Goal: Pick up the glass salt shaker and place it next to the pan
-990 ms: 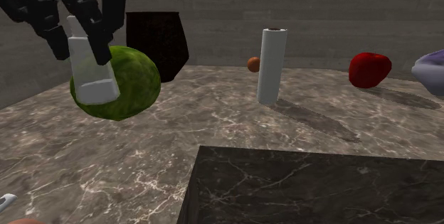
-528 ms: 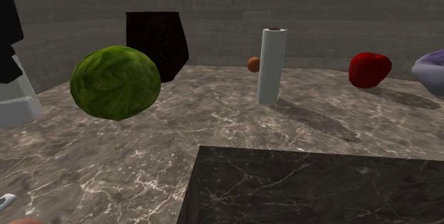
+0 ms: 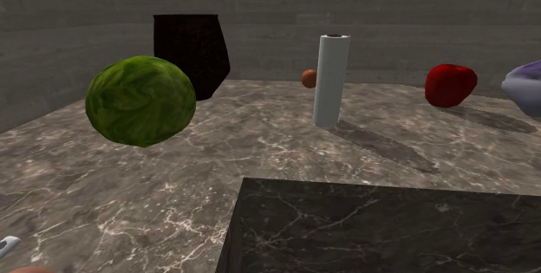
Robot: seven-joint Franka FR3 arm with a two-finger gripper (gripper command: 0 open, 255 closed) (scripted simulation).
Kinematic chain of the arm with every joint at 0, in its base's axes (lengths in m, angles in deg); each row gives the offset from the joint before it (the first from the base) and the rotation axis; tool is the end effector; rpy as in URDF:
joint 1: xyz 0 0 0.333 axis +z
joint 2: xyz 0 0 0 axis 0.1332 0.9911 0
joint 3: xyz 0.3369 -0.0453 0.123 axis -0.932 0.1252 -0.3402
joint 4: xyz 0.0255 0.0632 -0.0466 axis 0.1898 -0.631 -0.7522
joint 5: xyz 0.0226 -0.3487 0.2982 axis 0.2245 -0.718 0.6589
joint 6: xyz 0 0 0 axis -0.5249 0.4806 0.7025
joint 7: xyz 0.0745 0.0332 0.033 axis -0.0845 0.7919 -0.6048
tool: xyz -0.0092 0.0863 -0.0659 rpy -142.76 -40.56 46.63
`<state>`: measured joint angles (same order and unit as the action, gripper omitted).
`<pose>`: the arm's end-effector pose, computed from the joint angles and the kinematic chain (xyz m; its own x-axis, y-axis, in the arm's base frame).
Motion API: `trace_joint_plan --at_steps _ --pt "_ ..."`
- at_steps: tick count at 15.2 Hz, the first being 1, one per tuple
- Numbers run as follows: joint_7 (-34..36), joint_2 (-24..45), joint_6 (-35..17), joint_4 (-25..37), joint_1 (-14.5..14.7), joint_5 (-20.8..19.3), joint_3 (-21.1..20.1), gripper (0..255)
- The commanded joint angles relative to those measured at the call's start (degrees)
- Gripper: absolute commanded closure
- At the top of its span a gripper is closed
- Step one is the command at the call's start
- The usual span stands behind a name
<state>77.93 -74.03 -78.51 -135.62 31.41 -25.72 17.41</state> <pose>0.2888 0.5098 0.8185 0.9637 0.1157 0.2405 0.1478 -0.9818 -0.1197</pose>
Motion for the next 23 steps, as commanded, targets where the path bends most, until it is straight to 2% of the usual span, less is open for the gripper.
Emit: trace_joint_plan --at_steps 1,5,8,11,12,15,17,23 --pt "3.72 2.69 0.73 2.55 1.67 -2.53 -2.46 255" --pt "11.48 10.14 3.02 9.23 7.06 -9.67 -7.13 255" --pt "16.88 17.07 6.00 16.25 13.71 -16.38 -9.17 255" --pt "20.95 25.11 10.38 26.24 23.10 -23.83 -9.29 255" --pt "22.14 31.07 14.24 35.38 30.60 -29.12 -8.44 255" --pt "23.22 26.85 8.76 25.56 25.26 -25.16 -9.31 255" --pt "23.61 24.89 5.85 20.77 22.71 -23.44 -9.84 255" --pt "24.13 20.53 -1.48 9.73 17.63 -19.68 -10.50 255"
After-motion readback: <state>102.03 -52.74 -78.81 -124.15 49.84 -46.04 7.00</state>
